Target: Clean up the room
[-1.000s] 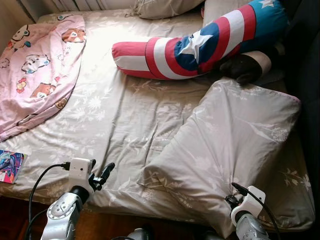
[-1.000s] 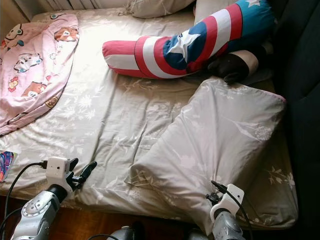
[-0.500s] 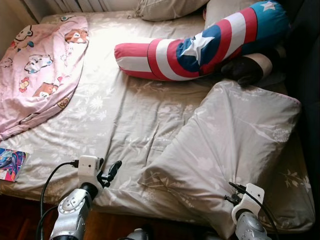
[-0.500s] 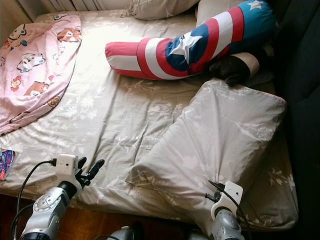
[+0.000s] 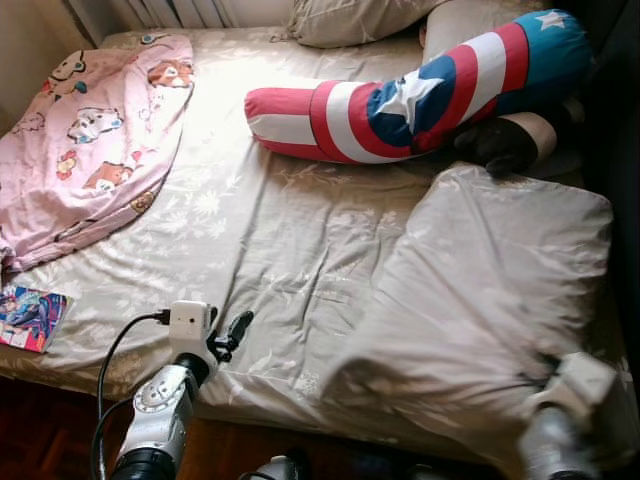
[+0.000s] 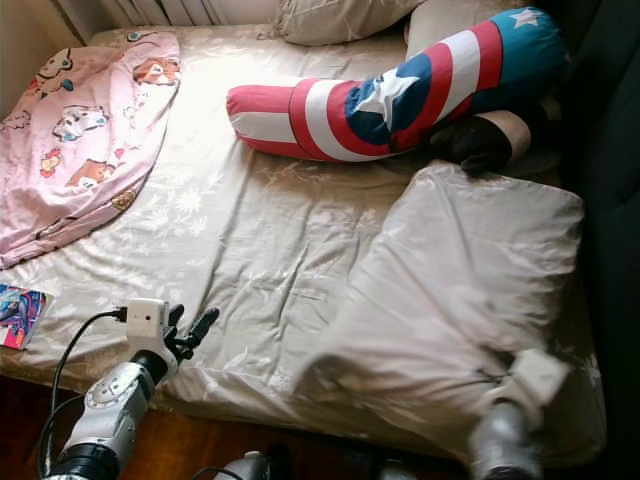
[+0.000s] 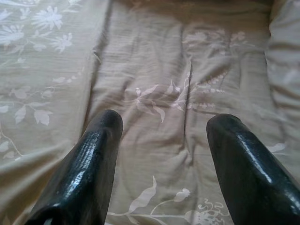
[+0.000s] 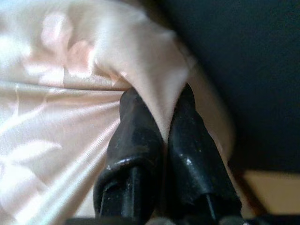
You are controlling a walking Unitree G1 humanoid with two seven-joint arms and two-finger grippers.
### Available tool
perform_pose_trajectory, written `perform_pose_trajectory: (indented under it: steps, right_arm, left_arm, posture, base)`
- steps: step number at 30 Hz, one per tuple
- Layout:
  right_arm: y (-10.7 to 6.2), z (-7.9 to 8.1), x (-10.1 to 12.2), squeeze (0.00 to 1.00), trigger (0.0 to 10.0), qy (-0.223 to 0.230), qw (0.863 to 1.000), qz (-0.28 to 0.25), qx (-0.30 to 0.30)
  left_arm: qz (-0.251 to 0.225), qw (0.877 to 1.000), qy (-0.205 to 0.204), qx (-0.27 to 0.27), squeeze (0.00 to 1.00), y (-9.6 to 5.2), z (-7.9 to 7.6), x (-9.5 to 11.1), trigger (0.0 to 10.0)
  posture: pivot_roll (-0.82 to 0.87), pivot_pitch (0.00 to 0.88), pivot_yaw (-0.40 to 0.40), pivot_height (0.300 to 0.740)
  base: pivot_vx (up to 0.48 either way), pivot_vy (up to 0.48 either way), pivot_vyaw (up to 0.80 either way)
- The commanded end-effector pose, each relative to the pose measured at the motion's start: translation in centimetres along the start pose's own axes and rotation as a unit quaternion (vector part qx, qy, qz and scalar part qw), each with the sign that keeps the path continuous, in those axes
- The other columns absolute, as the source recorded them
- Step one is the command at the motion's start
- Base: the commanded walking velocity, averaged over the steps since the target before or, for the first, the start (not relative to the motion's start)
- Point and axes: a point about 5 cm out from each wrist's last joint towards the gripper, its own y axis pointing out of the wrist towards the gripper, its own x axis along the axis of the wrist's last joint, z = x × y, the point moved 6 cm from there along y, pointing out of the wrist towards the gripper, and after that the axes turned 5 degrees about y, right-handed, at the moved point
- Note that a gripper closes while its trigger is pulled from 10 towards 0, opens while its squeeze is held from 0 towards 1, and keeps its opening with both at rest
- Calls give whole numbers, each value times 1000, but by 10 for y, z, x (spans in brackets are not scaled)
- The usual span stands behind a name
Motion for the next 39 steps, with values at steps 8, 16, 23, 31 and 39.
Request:
perform_pose_trajectory:
  steps: [8,16,23,31,39]
  right_arm:
    - [15,-68,59,0,0,12,991,-75,-107]
    - [12,-50,37,0,10000,11,995,-41,-86]
    - [7,-24,18,855,10000,10,999,-17,-31]
    - [5,2,20,314,10000,-20,999,-30,36]
    - [-27,85,1,0,10000,-53,964,-30,258]
  left_arm:
    - [18,1000,-6,12,0,-9,6,-17,10000]
    - [24,1000,-4,11,0,-11,6,-21,10000]
    - [23,1000,-1,9,0,-10,6,-20,10000]
    - [23,1000,-7,8,0,-7,2,-20,10000]
    - [38,997,-49,38,0,-6,2,-31,10000]
  posture:
    - [-76,172,43,740]
    - [-68,179,48,740]
    - [-67,181,51,740]
    - [-65,173,41,740]
    - [-70,110,22,740]
  base:
    - [0,0,0]
    - [0,0,0]
    - [0,0,0]
    - [0,0,0]
    - [0,0,0]
